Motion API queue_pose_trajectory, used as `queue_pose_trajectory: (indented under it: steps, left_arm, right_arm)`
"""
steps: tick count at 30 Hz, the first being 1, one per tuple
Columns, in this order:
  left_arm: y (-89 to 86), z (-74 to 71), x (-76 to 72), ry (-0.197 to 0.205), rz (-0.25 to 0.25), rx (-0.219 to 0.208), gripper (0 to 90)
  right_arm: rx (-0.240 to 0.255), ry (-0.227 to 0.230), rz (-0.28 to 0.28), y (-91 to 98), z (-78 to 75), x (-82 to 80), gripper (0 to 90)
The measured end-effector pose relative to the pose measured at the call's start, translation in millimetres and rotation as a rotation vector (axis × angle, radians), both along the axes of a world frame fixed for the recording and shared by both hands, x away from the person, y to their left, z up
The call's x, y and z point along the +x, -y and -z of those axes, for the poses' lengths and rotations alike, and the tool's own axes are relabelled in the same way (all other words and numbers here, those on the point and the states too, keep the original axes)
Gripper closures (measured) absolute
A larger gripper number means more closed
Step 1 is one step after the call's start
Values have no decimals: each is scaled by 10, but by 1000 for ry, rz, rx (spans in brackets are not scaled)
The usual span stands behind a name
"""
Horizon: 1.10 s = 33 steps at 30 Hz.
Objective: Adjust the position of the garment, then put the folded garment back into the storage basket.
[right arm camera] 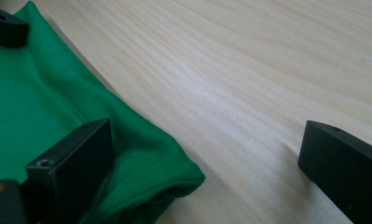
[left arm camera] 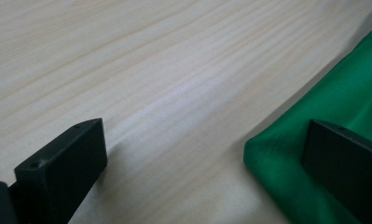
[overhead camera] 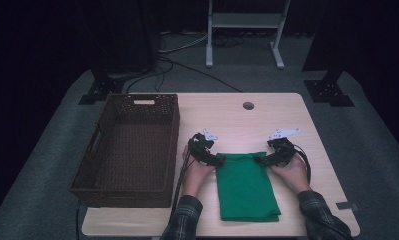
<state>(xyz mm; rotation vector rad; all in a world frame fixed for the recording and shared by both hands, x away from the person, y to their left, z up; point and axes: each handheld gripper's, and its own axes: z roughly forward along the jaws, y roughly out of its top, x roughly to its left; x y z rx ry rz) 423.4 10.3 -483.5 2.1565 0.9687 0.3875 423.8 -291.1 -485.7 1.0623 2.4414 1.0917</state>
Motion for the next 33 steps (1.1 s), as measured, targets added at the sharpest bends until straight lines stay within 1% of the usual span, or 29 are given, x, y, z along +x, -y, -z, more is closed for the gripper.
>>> queue_pose_trajectory:
  steps: [5,9,13,17,22,29,33]
  left_arm:
    - [-12,-2,116,1,9,2,0]
    - [-17,-2,181,1,20,2,0]
    - [-22,-4,181,-1,23,-4,0]
    - [-47,-11,176,2,34,-31,0]
    - [-87,-24,153,24,27,-69,0]
    - [-84,-25,116,27,28,-70,0]
    - [-88,-27,71,32,25,-83,0]
  right_arm:
    - [2,0,2,-9,0,102,24]
    - [2,-1,13,-20,-1,137,25]
    - [3,0,12,-19,0,137,24]
    - [5,-1,13,-18,-1,138,24]
    - [5,-2,13,-17,-1,138,24]
    - [5,-1,13,-18,-1,137,24]
    - [5,-1,14,-18,-1,138,24]
